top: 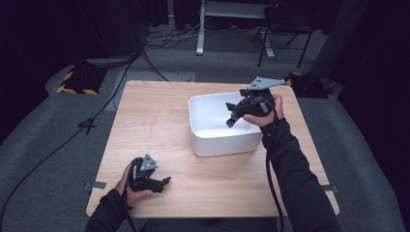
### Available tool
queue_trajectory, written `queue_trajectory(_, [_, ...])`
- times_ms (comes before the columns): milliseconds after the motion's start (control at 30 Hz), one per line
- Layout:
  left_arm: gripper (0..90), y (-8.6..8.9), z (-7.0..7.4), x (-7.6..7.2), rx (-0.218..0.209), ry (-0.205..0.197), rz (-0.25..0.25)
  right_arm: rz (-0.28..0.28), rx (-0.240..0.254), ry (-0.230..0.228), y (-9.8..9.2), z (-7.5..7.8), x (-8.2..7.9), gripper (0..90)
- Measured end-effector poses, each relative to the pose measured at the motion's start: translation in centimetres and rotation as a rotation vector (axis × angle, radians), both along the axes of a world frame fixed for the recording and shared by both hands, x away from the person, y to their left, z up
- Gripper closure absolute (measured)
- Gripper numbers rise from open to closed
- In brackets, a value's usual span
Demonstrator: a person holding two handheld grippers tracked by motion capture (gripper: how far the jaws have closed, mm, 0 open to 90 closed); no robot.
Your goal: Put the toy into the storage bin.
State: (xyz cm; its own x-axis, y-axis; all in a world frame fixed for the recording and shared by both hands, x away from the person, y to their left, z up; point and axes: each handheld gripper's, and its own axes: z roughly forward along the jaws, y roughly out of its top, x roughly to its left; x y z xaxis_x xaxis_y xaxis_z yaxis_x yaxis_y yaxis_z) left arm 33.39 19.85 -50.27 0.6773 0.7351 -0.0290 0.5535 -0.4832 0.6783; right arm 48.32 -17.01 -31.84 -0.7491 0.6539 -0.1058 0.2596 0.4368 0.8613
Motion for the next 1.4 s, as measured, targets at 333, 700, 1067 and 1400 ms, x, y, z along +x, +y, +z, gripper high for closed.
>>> queue_trajectory(333, [14.6,0.0,0.0,0.0,0.000,0.001,0.000,-0.014,-0.090,0.038,0.9,-1.7,1.1,24.6])
queue_trajectory(700, [14.6,0.0,0.0,0.0,0.000,0.000,0.000,-0.001,-0.182,0.114,1.0,-2.7,1.7,24.6])
queue_trajectory(1067, [14.6,0.0,0.0,0.0,0.001,-0.001,0.000,-0.006,-0.211,0.157,0.2,-2.9,1.6,24.6])
queue_trajectory(1400, [14.6,0.0,0.0,0.0,0.000,0.000,0.000,-0.014,-0.241,0.173,-1.5,-3.2,1.3,24.6])
